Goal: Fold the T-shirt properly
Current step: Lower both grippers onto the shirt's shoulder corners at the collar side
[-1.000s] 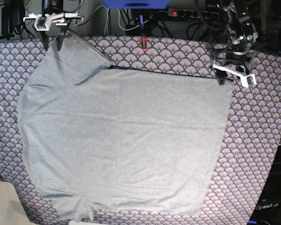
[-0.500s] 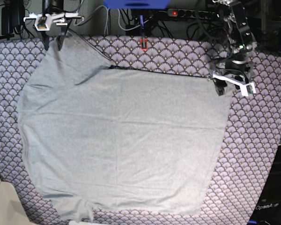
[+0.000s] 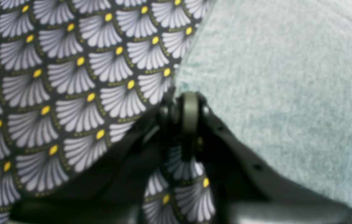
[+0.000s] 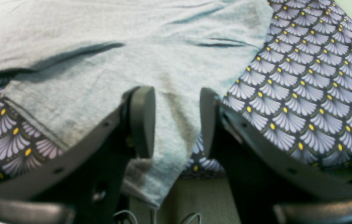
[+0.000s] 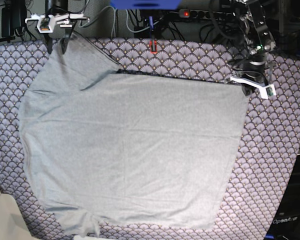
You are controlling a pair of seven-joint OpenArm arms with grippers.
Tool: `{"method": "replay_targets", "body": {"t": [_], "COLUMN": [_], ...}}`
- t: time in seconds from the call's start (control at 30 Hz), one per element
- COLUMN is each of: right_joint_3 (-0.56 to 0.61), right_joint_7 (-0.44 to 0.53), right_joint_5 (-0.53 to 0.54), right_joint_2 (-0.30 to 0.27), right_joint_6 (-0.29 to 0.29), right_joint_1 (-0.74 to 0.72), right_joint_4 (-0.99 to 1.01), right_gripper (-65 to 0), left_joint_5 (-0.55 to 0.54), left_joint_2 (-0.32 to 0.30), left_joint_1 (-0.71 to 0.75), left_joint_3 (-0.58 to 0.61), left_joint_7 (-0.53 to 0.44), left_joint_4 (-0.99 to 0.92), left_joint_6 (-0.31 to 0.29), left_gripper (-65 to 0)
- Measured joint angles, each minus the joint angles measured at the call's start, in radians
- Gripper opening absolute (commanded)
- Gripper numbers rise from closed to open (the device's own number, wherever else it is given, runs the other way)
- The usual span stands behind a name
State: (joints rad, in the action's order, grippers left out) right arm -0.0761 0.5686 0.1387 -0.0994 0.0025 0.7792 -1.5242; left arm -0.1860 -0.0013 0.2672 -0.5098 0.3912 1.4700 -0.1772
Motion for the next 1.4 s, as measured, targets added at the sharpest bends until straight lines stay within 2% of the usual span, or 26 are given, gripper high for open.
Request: {"method": "replay_targets", "body": {"t": [0.3, 0.4, 0.6, 0.73, 0.83, 0.97, 1.1, 1.2, 1.23, 1.4], "right_joint_3": [-0.012, -0.066, -0.124, -0.116, -0.121, -0.116, -0.120, -0.115, -0.115, -0.119], "right_joint_7": [0.000, 0.001, 0.001, -0.002, 0.002, -0.005, 0.000, -0.009, -0.028, -0.256], "right_joint_5": [-0.001, 0.001, 0.005, 0.004, 0.005, 0.004, 0.013, 0.100, 0.127, 0.162], "right_joint_2": [0.000, 0.006, 0.053, 0.080, 0.087, 0.129, 0.127, 0.126, 0.123, 0.114], "right_joint_6": [0.000, -0.001, -0.002, 0.000, -0.002, 0.000, 0.000, 0.000, 0.000, 0.000], "right_joint_1": [0.000, 0.000, -0.023, -0.023, -0.037, -0.045, -0.053, -0.053, -0.053, -0.079], "right_joint_4": [0.000, -0.001, -0.001, -0.001, -0.001, -0.001, -0.001, -0.001, -0.002, -0.043], "right_gripper": [-39.4, -39.4, -39.4, -39.3, -35.6, -29.1, -28.6, -28.5, -28.5, -28.7], "left_joint_5": [0.006, 0.007, 0.005, 0.006, 0.008, 0.013, 0.013, 0.013, 0.013, 0.013], "left_joint_2": [0.008, 0.047, 0.049, 0.046, 0.046, 0.047, 0.034, 0.027, 0.027, 0.029], "left_joint_1": [-0.010, 0.019, 0.035, 0.040, 0.040, 0.039, 0.041, 0.039, 0.040, 0.040], "left_joint_3": [0.009, 0.014, 0.014, 0.008, 0.008, 0.008, 0.008, 0.006, 0.007, 0.008], "left_joint_7": [0.066, 0.097, 0.098, 0.099, 0.099, 0.099, 0.100, 0.099, 0.099, 0.099], "left_joint_4": [0.040, 0.100, 0.168, 0.164, 0.166, 0.166, 0.166, 0.167, 0.167, 0.167], "left_joint_6": [-0.002, -0.005, -0.008, -0.007, -0.007, -0.010, -0.008, -0.006, -0.008, -0.009], "left_gripper": [-61.0, -61.1, -61.1, -61.1, -61.1, -61.1, -61.1, -61.1, -61.1, -61.1]}}
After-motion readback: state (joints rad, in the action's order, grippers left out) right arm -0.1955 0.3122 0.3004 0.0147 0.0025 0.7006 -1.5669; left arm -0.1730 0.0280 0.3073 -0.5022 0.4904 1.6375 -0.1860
